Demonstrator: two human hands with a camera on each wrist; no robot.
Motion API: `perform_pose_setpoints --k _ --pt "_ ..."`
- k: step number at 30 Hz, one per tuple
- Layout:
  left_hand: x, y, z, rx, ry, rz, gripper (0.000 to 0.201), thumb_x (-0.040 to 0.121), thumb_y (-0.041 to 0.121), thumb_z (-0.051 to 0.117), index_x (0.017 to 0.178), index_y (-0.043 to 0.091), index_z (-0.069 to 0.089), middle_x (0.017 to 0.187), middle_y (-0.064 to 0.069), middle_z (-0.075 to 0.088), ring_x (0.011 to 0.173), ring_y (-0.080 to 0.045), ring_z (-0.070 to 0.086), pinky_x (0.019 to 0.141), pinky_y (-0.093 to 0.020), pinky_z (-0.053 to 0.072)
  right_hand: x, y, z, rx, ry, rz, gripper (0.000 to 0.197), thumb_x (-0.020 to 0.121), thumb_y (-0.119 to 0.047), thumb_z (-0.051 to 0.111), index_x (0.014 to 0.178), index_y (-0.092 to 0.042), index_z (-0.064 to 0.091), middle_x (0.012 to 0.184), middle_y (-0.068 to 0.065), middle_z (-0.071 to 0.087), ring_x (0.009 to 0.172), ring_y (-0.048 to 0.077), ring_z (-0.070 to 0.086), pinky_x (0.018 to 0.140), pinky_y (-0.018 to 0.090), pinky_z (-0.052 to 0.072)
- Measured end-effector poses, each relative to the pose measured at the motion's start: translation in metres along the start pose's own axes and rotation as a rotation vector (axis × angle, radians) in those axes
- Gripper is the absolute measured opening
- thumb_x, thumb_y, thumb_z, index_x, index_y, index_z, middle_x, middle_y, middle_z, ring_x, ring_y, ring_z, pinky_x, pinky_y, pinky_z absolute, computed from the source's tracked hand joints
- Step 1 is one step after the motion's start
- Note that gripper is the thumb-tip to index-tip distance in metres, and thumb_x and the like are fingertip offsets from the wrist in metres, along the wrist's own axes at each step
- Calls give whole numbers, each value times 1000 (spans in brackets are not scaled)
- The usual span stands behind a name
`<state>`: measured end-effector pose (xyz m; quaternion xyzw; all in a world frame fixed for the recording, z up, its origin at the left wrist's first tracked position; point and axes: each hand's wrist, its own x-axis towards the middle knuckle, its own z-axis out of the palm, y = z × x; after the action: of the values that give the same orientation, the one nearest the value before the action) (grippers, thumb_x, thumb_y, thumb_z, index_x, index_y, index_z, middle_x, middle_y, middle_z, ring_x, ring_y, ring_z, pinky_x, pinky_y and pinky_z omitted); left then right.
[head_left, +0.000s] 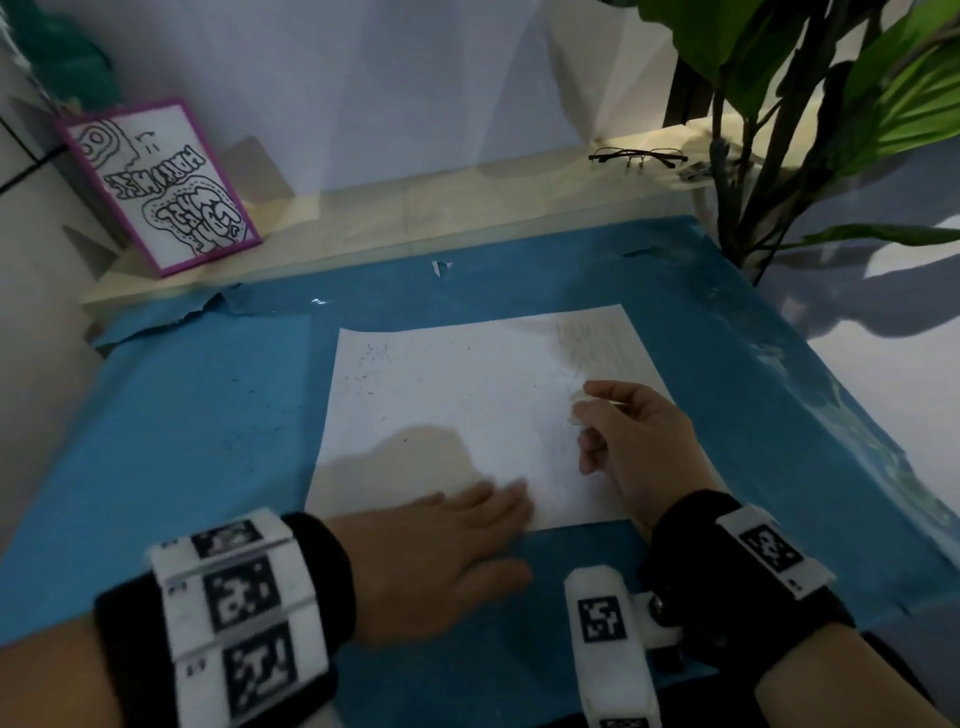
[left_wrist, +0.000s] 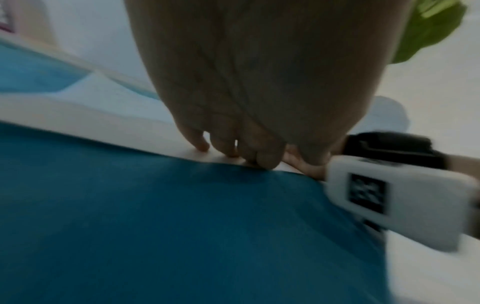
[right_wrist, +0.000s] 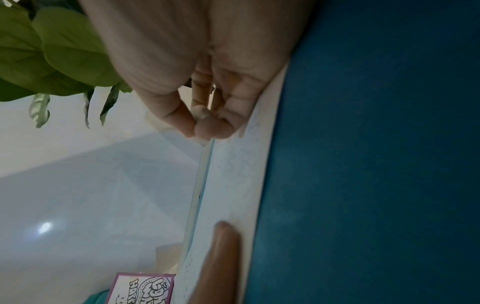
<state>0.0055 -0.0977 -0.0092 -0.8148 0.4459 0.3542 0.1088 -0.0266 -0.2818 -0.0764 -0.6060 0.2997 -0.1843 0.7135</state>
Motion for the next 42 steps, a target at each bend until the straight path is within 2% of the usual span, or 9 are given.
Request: perform_pose_setpoints --k 4,10,13,16,22,28,34,40,42 --pt "11 -49 -32 108 192 -458 65 101 47 20 150 6 13 159 -14 6 146 -30 11 117 -40 17 -1 -2 0 -4 -22 -3 6 83 -6 62 86 -10 64 57 5 58 44 15 51 52 32 46" --pt "8 5 14 44 158 167 56 101 48 13 151 30 -6 153 14 -21 145 -10 -11 119 -42 7 -2 -3 -1 48 -27 -13 4 84 -3 62 86 -6 64 58 6 57 46 15 50 44 25 45" --pt "18 -45 2 -100 145 -231 53 98 31 0 148 22 16 155 -19 20 139 -38 30 100 -52 43 -2 -2 -2 5 -53 -8 5 83 -5 63 87 -7 65 62 8 59 50 17 52 49 29 47" --pt "25 -69 -14 -95 285 -581 64 96 54 -1 151 23 -12 159 -5 -18 146 -32 -7 116 -50 15 -2 -3 -1 -3 -72 -9 5 83 -6 63 87 -8 65 64 8 60 52 17 53 50 30 46" --pt "56 7 -22 107 96 83 55 102 46 13 151 31 -7 157 6 -22 144 -13 -17 118 -41 -2 -2 -3 -3 69 -65 34 5 84 -5 62 83 -9 64 59 8 59 49 19 50 48 31 42" --pt "79 -76 -61 89 266 -588 75 96 59 26 152 19 -4 160 -5 -10 146 -29 -5 117 -46 6 -3 -5 -2 24 -67 57 3 84 -7 63 86 -9 65 50 3 55 43 17 48 47 29 42" --pt "87 10 -55 226 117 166 55 101 38 4 153 21 14 161 -1 -5 147 -20 0 117 -46 10 -5 -6 -5 88 -78 71 4 79 -5 66 79 -8 68 59 8 60 51 19 51 50 29 42" --pt "105 -79 -83 64 309 -596 74 96 59 24 153 16 1 160 -9 -3 146 -32 2 116 -51 12 -9 -8 -8 34 -105 47 7 82 -5 65 85 -11 68 50 6 53 46 16 47 51 28 41" --pt "109 -65 -99 -4 336 -403 77 96 59 27 152 18 -8 159 -3 -15 147 -26 -7 117 -48 6 -11 -10 -7 -14 -115 64 8 81 -7 67 85 -13 70 54 6 60 49 15 52 53 26 45"
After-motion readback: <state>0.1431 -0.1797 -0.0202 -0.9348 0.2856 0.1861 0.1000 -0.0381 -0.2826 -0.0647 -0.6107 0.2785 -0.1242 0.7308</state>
